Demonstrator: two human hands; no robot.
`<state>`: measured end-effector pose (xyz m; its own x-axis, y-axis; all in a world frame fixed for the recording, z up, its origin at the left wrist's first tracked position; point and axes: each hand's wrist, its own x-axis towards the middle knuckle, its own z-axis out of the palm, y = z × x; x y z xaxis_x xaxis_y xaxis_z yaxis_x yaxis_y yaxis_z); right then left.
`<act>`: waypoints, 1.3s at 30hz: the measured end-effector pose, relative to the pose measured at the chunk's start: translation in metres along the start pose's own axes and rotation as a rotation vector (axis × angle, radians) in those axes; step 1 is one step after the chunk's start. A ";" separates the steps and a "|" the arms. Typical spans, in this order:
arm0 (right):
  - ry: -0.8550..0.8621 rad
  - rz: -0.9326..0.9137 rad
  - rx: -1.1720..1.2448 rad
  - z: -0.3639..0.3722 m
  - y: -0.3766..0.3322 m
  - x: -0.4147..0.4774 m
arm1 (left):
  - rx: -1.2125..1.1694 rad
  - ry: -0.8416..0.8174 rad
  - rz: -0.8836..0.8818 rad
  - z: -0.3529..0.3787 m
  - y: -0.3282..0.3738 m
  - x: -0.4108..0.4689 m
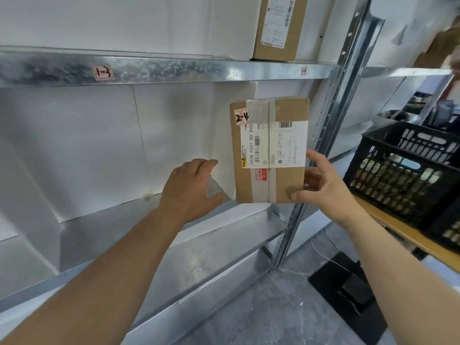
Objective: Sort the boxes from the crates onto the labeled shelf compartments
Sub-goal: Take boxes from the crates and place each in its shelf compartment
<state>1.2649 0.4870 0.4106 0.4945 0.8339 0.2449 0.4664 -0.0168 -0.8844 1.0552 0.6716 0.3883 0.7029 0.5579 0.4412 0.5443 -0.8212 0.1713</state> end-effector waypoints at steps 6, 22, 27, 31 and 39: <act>-0.067 -0.019 0.033 -0.036 0.031 0.041 | 0.037 -0.014 -0.066 0.018 0.025 0.025; -0.307 -0.058 0.178 -0.147 0.160 0.188 | 0.104 -0.078 -0.330 0.122 0.144 0.129; -0.372 -0.064 0.174 -0.141 0.182 0.223 | 0.084 -0.153 -0.458 0.147 0.148 0.156; -0.398 -0.042 0.188 -0.123 0.194 0.251 | -0.144 -0.168 -0.603 0.161 0.141 0.178; -0.548 0.027 0.092 -0.056 0.223 0.295 | -0.579 0.029 -0.879 0.195 0.110 0.203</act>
<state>1.5559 0.6982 0.3077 0.0398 0.9992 0.0005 0.3805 -0.0146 -0.9247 1.3466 0.7179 0.3251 0.1516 0.9882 -0.0228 0.5501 -0.0652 0.8326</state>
